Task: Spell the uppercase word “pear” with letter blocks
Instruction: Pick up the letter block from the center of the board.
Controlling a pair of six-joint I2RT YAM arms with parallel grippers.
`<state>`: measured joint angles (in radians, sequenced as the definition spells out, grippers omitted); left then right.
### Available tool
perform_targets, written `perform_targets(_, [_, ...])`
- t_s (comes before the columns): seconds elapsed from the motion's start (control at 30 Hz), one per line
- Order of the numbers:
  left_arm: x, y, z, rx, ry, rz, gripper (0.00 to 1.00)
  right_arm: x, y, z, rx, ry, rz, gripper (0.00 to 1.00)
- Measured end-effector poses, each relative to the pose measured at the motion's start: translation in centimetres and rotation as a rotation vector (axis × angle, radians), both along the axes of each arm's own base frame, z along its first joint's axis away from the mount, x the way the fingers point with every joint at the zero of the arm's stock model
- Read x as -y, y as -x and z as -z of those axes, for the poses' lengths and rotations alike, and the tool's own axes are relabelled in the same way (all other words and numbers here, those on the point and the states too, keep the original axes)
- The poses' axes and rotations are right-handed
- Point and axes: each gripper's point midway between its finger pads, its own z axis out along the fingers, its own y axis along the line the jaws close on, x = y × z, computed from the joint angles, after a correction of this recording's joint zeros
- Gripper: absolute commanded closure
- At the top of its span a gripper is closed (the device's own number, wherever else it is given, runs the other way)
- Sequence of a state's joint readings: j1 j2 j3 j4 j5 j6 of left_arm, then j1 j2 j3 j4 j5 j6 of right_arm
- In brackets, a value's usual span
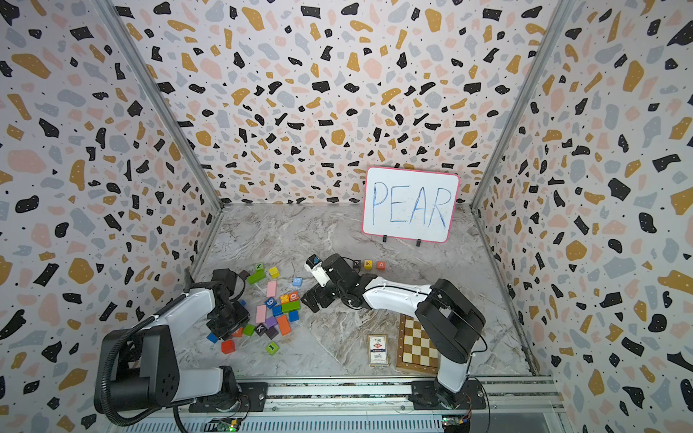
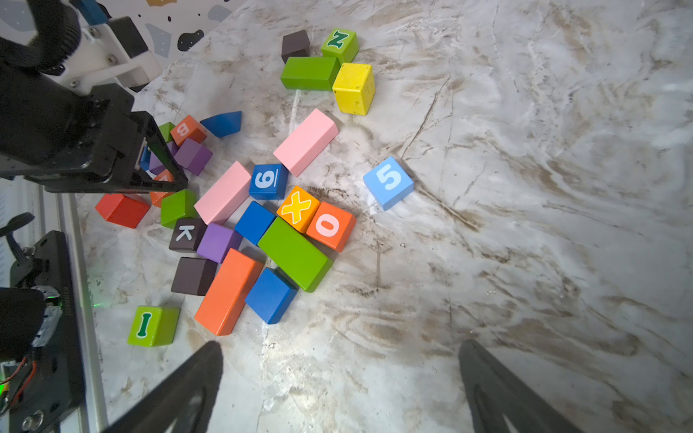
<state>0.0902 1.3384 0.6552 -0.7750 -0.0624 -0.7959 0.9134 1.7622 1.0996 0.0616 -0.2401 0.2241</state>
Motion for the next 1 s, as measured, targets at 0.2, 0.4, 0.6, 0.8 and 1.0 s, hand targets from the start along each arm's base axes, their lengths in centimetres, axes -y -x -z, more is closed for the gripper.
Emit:
perform_targets(0.2, [-0.02,-0.40,0.13,0.011,0.000,0.000,0.48,0.04,-0.02,0.06,-0.003,0.000,0.000,0.01])
perform_targets(0.4, [0.12,-0.45,0.37,0.006,0.009,0.000,0.48,0.07,-0.10,0.21,-0.006,0.000,0.003,0.01])
perform_targets(0.6, [0.34,-0.76,0.42,0.017,0.020,0.001,0.56,0.08,-0.14,0.48,-0.008,0.002,0.004,0.00])
perform_targets(0.8, [0.45,-0.90,0.42,0.023,0.026,0.002,0.60,0.07,-0.25,0.48,-0.006,-0.001,0.005,0.00])
perform_targets(1.0, [0.54,-0.66,0.04,0.026,0.024,0.007,0.63,0.15,-0.36,0.48,-0.008,-0.001,0.007,0.00])
